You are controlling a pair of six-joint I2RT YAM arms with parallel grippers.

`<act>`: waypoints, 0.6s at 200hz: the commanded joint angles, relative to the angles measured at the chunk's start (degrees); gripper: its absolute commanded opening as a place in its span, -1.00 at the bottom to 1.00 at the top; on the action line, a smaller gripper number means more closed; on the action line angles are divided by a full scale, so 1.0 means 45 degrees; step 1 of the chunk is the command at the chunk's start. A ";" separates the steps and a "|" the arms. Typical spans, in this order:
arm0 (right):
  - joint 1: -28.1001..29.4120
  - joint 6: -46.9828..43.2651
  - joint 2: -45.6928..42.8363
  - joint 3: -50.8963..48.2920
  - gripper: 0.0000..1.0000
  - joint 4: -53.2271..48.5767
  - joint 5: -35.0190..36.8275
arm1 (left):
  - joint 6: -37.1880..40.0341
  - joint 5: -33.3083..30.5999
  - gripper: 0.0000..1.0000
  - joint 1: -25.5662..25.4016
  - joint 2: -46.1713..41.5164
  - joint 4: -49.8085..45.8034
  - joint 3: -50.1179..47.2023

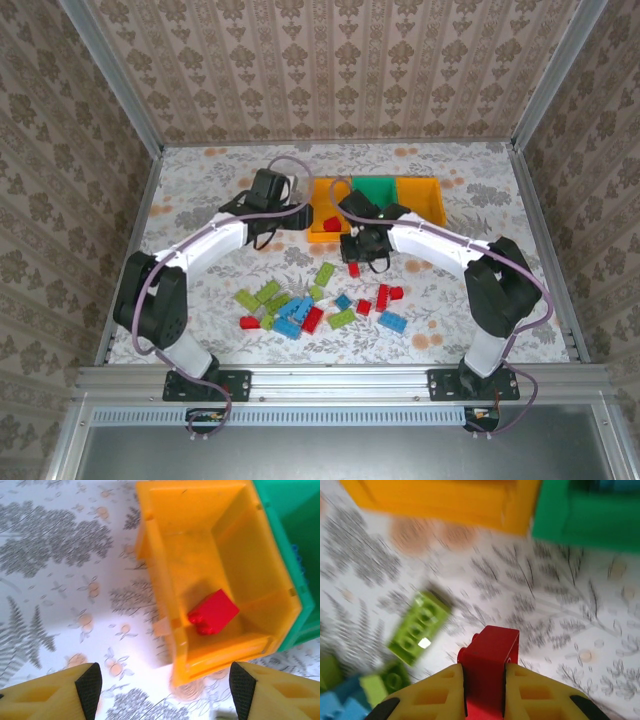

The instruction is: Sort the legos into containers by color

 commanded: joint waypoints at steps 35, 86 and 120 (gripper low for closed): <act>-0.0730 -0.0057 0.1939 0.3392 -0.55 0.1100 0.0256 | -0.0746 -0.1482 0.43 0.0247 -0.1549 -0.1622 -0.1784; -0.1279 -0.0179 0.4490 0.6087 -0.53 0.1273 0.0503 | -0.0861 -0.0994 0.40 0.0411 -0.2300 -0.2381 -0.3277; -0.1521 -0.0299 0.5517 0.7185 -0.47 0.1160 0.0573 | -0.0994 -0.0824 0.39 0.0414 -0.2722 -0.2648 -0.3969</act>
